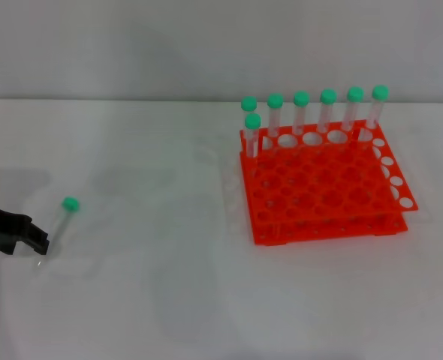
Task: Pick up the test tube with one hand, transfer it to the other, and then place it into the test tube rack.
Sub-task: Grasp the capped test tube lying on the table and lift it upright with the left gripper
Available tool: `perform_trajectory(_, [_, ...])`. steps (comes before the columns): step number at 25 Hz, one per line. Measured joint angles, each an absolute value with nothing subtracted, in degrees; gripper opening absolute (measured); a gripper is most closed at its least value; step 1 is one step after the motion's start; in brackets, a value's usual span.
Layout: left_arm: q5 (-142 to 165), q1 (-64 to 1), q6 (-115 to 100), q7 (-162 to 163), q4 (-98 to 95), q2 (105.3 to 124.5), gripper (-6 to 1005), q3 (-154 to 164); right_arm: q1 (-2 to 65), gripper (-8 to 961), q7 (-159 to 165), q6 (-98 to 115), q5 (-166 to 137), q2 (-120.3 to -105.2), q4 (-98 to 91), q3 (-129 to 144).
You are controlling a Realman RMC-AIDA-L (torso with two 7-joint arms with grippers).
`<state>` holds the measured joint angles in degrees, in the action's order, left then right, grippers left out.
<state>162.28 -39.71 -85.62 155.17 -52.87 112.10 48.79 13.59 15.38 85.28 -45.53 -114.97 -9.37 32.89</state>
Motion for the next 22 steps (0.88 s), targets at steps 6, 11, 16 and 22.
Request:
perform_trajectory(6, [162.35,-40.19,-84.23,155.16,-52.59,111.94,592,48.86,13.87,704,15.38,85.12,-45.53,-114.96,-9.03,33.54])
perform_trajectory(11, [162.35,-40.52,-83.46,154.83,-52.38,112.05,527,49.39,13.99,704,15.38,84.90,-45.54,-114.96,-8.97,33.55])
perform_trajectory(16, [162.34,-41.00,-82.31,155.11,-50.61,112.13,451,50.30,14.07,704,15.38,84.88,-45.58,-114.96,-8.96,33.52])
perform_trajectory(22, [162.33,-41.48,-82.15,155.12,-49.24,112.43,418,50.39,14.18,704,15.38,85.05,-45.62,-115.01,-8.85,34.07])
